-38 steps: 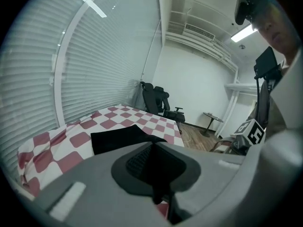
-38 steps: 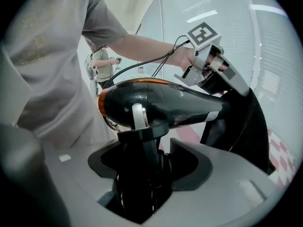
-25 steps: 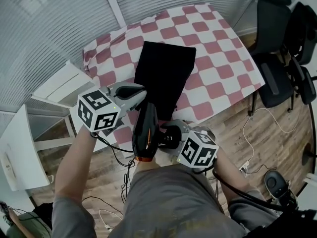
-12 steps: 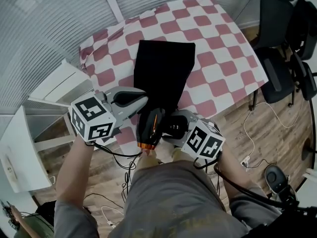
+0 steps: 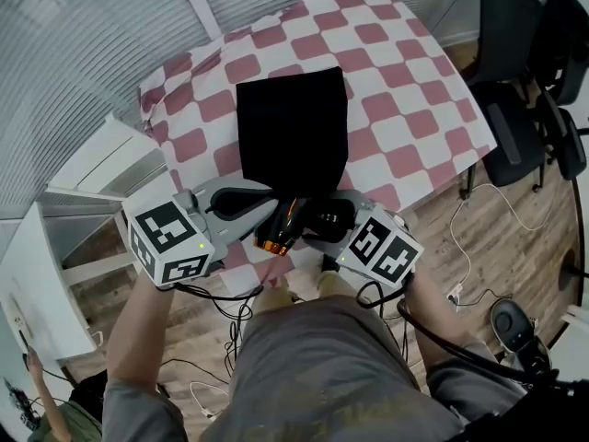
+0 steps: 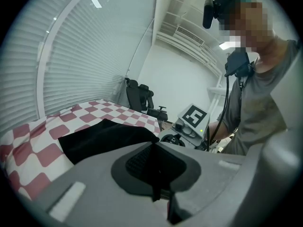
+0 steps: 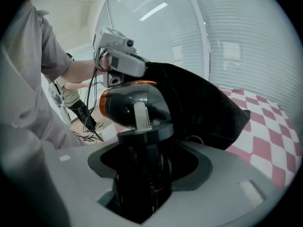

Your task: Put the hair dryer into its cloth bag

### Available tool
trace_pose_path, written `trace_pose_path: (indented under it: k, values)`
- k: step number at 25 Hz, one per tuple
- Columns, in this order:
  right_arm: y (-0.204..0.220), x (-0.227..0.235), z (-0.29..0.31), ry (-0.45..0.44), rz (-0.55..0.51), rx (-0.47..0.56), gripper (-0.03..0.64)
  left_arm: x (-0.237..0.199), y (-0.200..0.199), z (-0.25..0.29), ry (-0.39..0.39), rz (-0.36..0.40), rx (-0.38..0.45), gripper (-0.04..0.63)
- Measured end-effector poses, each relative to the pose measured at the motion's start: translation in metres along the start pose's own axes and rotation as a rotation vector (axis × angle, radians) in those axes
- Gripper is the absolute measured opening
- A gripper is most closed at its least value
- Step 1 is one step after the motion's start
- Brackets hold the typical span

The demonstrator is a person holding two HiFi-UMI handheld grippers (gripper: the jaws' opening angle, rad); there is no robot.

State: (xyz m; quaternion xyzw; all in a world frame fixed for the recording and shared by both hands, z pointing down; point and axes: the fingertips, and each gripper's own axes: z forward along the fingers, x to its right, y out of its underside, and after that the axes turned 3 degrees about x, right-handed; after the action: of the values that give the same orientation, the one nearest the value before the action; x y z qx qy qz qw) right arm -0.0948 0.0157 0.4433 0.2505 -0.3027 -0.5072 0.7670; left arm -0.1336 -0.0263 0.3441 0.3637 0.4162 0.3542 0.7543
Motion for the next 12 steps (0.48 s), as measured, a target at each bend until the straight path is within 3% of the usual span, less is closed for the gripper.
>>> trace_pose_path:
  k: [12]
  values:
    - [-0.002,0.034,-0.003,0.106,0.114,-0.035,0.307,0.024,-0.006,0.005,0.010,-0.025,0.011,0.028]
